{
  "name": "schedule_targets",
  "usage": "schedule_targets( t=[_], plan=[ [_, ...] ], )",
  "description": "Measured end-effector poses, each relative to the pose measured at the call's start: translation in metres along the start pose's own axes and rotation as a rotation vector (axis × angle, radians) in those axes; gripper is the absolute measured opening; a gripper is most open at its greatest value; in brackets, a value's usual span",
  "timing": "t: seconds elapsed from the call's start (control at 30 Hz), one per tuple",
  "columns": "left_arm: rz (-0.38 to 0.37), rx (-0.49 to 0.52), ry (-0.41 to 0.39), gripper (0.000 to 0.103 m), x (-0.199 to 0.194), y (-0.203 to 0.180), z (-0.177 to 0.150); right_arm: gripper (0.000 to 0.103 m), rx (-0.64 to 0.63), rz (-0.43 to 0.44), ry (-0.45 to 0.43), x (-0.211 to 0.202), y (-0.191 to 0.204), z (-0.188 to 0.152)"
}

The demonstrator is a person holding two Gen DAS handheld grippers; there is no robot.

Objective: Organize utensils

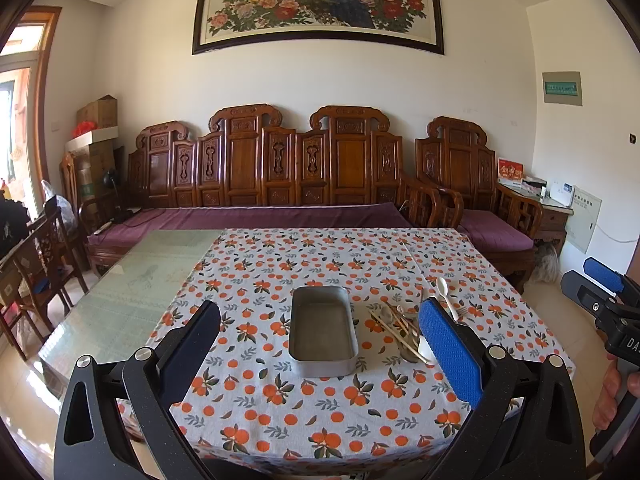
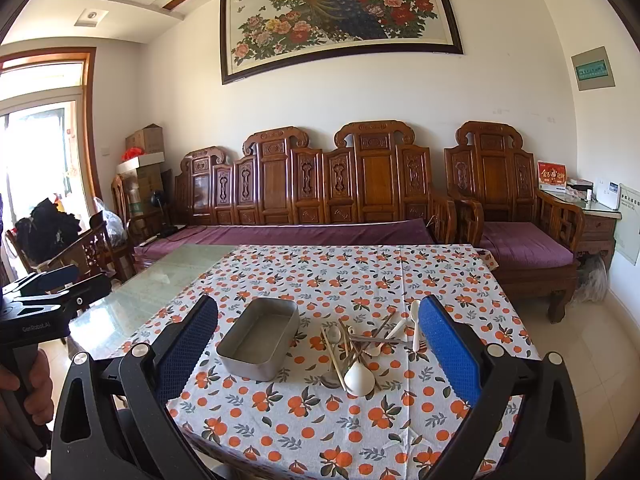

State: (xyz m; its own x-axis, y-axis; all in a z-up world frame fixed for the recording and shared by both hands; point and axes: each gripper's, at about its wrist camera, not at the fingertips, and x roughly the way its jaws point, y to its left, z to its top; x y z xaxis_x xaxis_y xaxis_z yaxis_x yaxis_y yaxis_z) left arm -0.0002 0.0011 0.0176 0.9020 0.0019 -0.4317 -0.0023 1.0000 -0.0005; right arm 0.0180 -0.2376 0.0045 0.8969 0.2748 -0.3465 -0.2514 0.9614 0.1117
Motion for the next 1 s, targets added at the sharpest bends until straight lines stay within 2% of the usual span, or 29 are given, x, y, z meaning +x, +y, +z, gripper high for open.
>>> schedule_targets(
  t=[1.0],
  plan=[
    [-0.004,0.001,-0.005,0.096,-0.0031,-0.0003,0.0007,0.100,0.004,0.002,-0.001,-0.0008,0.0023,0.0034]
  ],
)
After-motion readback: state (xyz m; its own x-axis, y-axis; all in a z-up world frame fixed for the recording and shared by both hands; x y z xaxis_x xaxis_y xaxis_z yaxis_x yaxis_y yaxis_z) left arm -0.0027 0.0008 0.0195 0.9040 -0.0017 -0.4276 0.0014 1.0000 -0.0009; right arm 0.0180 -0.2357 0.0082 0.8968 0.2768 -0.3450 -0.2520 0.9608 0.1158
